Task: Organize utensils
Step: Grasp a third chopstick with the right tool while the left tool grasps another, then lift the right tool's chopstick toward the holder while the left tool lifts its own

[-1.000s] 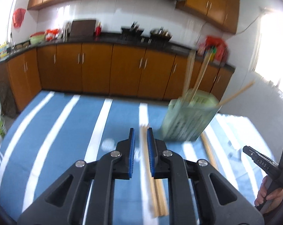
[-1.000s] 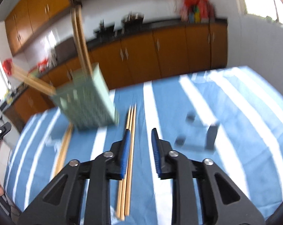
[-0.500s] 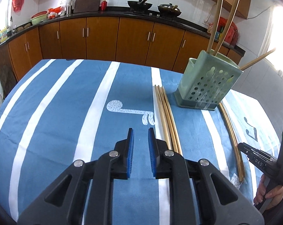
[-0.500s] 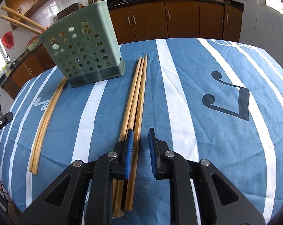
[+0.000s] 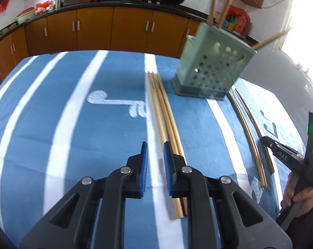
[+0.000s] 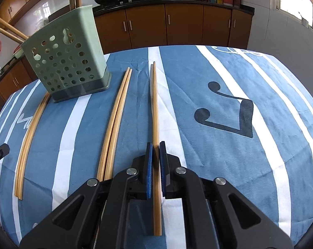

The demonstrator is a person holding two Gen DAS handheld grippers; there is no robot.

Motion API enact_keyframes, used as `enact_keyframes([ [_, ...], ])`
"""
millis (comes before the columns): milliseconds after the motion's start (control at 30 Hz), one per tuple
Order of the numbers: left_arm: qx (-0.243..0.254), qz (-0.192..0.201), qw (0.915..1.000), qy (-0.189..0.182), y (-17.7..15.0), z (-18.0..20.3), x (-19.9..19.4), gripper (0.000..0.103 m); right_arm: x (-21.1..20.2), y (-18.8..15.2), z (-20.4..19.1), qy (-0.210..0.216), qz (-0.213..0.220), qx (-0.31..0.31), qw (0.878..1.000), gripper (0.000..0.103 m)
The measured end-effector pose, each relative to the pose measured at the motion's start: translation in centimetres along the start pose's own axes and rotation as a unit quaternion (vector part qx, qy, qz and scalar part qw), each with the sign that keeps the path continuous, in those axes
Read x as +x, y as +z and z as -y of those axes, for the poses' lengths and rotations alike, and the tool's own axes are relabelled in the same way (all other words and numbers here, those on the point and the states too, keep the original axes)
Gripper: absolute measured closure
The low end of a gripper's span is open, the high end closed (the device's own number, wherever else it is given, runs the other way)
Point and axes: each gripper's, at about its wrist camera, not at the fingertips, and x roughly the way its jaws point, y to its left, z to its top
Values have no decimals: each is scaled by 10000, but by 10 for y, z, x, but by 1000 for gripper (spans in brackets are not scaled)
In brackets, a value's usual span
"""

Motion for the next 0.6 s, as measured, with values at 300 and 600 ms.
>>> enact_keyframes([
  [300,261,-303,9991,154,-7,16,25,91,0,-2,0,12,28,-19,10000,96],
  [600,227,-157,9981,546,0,14,30,95,1,-1,0,8,30,-55,10000,95],
])
